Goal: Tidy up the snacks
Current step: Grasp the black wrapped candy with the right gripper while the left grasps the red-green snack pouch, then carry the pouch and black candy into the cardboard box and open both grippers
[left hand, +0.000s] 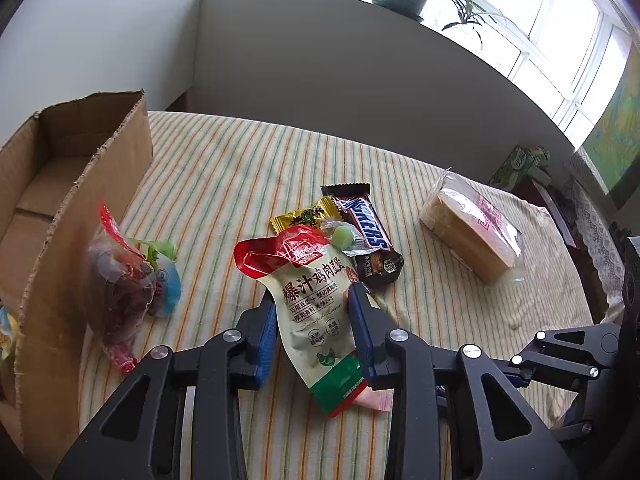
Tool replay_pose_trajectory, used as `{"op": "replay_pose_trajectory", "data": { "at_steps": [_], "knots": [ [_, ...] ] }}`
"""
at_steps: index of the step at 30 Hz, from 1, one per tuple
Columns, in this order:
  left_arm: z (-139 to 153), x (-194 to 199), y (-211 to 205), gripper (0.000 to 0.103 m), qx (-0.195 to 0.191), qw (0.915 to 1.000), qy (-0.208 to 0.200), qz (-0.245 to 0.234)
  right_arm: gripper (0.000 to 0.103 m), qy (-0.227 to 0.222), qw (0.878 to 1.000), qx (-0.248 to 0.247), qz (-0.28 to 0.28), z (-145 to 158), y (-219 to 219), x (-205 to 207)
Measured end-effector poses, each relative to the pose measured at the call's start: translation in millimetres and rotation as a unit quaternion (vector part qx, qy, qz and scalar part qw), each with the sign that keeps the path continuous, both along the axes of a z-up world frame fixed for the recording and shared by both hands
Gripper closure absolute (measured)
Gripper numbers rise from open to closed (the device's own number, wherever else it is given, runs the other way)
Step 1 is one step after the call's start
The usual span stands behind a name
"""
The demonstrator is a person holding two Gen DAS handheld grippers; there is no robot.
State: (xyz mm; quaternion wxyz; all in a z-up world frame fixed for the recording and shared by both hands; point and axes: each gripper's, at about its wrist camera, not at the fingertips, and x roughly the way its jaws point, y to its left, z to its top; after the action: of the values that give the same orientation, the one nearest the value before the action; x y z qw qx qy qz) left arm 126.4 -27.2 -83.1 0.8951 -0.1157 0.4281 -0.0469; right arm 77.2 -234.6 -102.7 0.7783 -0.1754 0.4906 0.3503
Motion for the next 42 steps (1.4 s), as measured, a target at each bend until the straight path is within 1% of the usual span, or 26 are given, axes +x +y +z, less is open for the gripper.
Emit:
{"op": "replay_pose_trajectory", "data": {
  "at_steps": [3, 6, 12, 19, 21, 23, 25, 27, 28, 33, 35, 39, 42],
  "knots": [
    [6, -5, -9, 0.073, 0.023, 0.9996, -0.016, -0.010, 0.078, -0.001, 1.000, 0.006, -0.009, 3, -7, 1],
    [12, -7, -13, 0.076, 0.030, 0.9990, -0.028, -0.014, 0.078, -0.005, 1.000, 0.013, -0.018, 6, -13, 2],
    [16, -15, -10, 0.079, 0.025, 0.9989, -0.036, -0.018, 0.078, -0.015, 0.999, 0.020, -0.026, 15, -19, 0],
    [30, -24, -6, 0.085, 0.025, 0.9980, -0.054, -0.023, 0.078, -0.024, 0.999, 0.025, -0.034, 24, -21, 2],
    [28, -24, -14, 0.085, 0.042, 0.9969, -0.055, -0.037, 0.078, -0.024, 0.999, 0.027, -0.034, 25, -21, -1],
    [27, -25, -21, 0.085, 0.058, 0.9955, -0.064, -0.038, 0.078, -0.025, 0.999, 0.025, -0.033, 25, -20, -2],
    [26, -23, -23, 0.085, 0.055, 0.9953, -0.062, -0.049, 0.078, -0.024, 0.999, 0.026, -0.034, 24, -20, -1],
    [21, -18, -28, 0.084, 0.044, 0.9953, -0.047, -0.073, 0.078, -0.021, 0.999, 0.026, -0.036, 23, -21, 0],
    [18, -16, -31, 0.084, 0.042, 0.9952, -0.042, -0.078, 0.078, -0.022, 0.999, 0.027, -0.038, 23, -22, 1],
    [12, -11, -42, 0.085, 0.040, 0.9950, -0.042, -0.081, 0.078, -0.024, 0.998, 0.028, -0.050, 25, -32, 3],
    [16, -14, -45, 0.086, 0.046, 0.9944, -0.053, -0.079, 0.078, -0.025, 0.998, 0.029, -0.055, 25, -38, 4],
    [29, -18, -40, 0.089, 0.035, 0.9939, -0.068, -0.079, 0.078, -0.028, 0.996, 0.039, -0.070, 29, -49, 5],
    [37, -26, -37, 0.090, 0.039, 0.9929, -0.079, -0.080, 0.078, -0.035, 0.996, 0.045, -0.073, 36, -51, 5]
  ]
}}
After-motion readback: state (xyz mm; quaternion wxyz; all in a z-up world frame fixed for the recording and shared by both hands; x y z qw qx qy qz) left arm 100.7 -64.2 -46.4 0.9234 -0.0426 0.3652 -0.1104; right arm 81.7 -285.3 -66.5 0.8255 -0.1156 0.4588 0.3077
